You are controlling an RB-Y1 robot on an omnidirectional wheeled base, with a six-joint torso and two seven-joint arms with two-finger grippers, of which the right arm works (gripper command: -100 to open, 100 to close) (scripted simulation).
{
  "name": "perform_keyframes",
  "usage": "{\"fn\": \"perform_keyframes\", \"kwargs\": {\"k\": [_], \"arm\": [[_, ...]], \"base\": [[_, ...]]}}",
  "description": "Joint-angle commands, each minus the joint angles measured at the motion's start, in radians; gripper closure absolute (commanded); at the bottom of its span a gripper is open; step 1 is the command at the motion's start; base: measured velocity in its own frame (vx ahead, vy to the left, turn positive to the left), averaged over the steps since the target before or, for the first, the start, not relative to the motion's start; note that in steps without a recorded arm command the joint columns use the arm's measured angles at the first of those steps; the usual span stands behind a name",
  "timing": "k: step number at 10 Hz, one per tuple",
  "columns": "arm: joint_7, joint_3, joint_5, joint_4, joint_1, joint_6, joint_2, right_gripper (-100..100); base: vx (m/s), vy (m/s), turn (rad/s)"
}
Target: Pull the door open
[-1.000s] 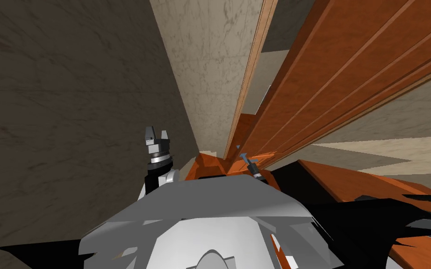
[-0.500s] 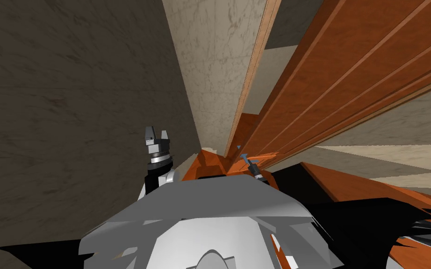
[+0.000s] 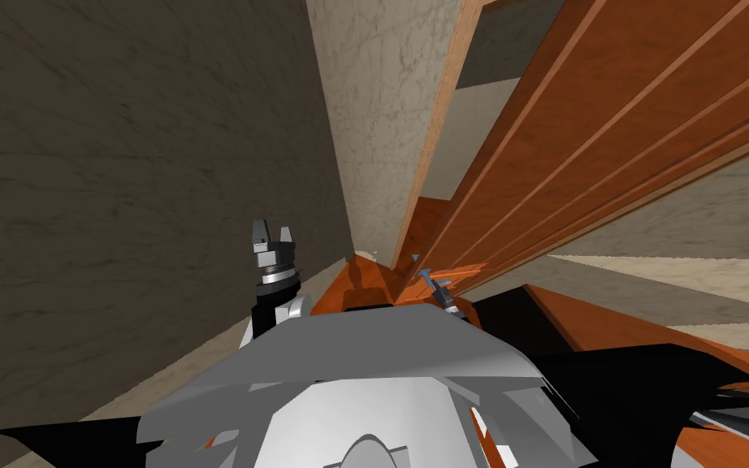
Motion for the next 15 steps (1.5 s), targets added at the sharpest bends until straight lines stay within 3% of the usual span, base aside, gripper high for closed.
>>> {"fn": "perform_keyframes", "kwargs": {"k": [1,2,13,15], "arm": [[-0.001,-0.006,0.002,0.011,0.004,-0.018,-0.008,100],[-0.001,-0.001,0.003,-0.001,0.005,-0.007,-0.001,100],[-0.006,-0.045,0.048,0.061,-0.009,-0.065,-0.016,100],[-0.008,-0.038,0.048,0.050,-0.008,-0.052,-0.011,100]], "base": [[-0.241,-0.085,0.148],[-0.105,-0.030,0.032],[-0.206,-0.069,0.164],[-0.110,-0.031,0.089]]}}
